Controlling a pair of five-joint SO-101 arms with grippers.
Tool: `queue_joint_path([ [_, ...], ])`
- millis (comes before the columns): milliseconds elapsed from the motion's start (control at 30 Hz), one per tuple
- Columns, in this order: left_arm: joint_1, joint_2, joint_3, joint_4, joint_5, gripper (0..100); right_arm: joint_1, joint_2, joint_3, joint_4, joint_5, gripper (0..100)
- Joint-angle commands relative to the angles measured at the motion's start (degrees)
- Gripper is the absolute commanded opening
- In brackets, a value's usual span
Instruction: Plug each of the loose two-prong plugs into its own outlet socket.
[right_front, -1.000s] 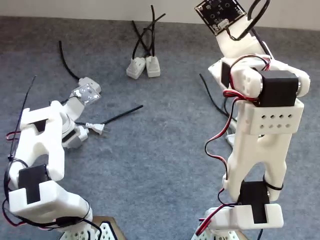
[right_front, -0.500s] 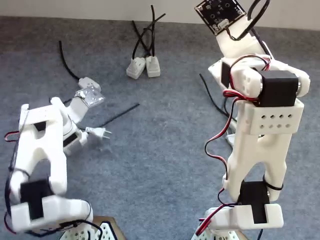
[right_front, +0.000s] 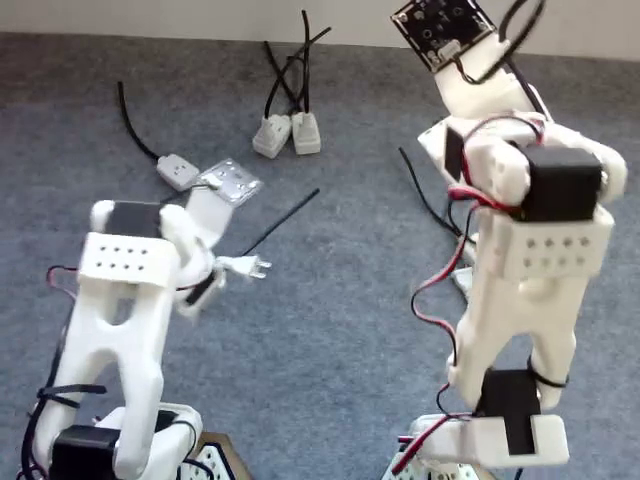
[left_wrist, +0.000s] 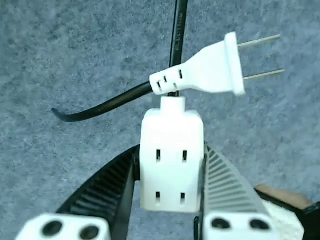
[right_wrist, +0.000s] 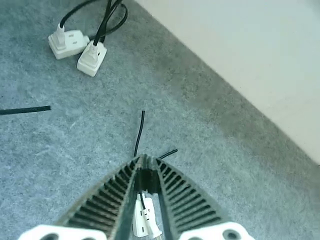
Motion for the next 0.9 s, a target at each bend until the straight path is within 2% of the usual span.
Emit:
queue_joint_path([
  [0,4.8,-1.6,4.8,-7.8,12.9,0,0.7,-4.8,-0.7,0.5,0.7,0.9],
  [167,5.7,-1.6,13.8,-17.2,27.9,0,0.7,-6.3,-0.6,1.6,0.7,0.9],
  [267,5.8,-1.6,15.8,-20.8,33.1,0,0.7,-6.4,-0.6,1.6,0.7,0.9],
  [367,6.4,-1.6,16.3,-22.0,33.2,4,0.7,-6.4,-0.6,1.6,0.7,0.9],
  [533,9.5,-1.7,21.1,-21.6,33.4,20,0.7,-6.3,-0.6,1.6,0.7,0.9],
  [867,7.3,-2.2,24.6,-21.6,31.5,21,0.6,-6.3,-0.6,1.6,0.7,0.9],
])
